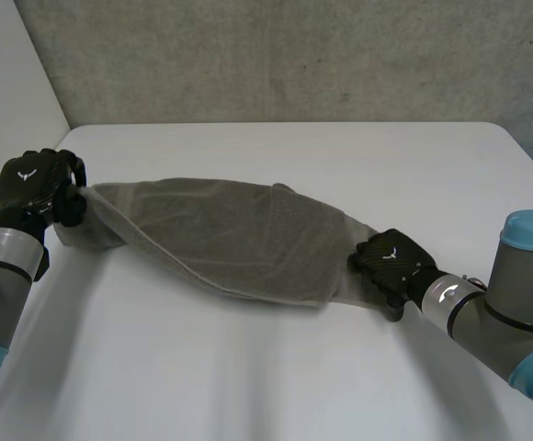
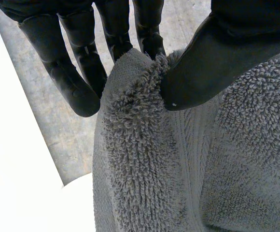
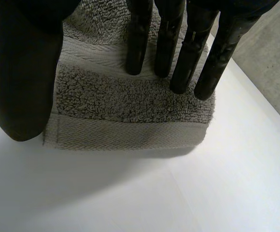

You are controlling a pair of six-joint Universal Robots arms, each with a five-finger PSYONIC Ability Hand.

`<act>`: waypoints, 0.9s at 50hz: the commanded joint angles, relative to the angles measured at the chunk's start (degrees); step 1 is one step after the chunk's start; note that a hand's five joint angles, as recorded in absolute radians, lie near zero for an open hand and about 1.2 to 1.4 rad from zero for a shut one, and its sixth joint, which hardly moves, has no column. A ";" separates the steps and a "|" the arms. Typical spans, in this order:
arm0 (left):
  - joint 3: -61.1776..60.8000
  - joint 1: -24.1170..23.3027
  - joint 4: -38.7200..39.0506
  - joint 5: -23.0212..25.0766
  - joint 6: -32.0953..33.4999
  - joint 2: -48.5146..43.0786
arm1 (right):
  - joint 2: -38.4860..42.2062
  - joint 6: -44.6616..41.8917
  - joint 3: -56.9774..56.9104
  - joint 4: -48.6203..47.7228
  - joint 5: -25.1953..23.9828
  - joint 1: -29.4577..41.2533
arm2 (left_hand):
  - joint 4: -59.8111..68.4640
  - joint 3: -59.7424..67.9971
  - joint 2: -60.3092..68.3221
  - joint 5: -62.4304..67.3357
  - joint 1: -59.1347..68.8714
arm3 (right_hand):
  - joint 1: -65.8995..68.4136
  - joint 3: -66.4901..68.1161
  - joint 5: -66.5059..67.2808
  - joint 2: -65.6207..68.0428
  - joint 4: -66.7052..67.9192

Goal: Fold the towel.

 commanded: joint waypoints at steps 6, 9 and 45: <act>-0.06 -0.02 0.00 0.00 0.09 0.00 | 0.05 0.25 0.26 -3.93 0.61 -0.06 | -6.29 -7.26 -3.57 -13.02 1.72 | -0.36 -0.81 2.46 -1.09 -0.71; -0.06 -0.02 0.00 0.00 0.09 -0.09 | 0.05 0.42 0.35 -4.72 0.79 -0.06 | -6.29 -7.26 -3.57 -13.02 1.72 | -0.19 -0.64 2.63 -0.92 -0.54; 0.03 0.07 0.09 0.09 0.09 -0.09 | 1.36 0.77 0.97 -10.08 4.22 0.47 | -6.29 -7.26 -3.57 -13.02 1.72 | 5.36 4.91 8.18 4.63 5.01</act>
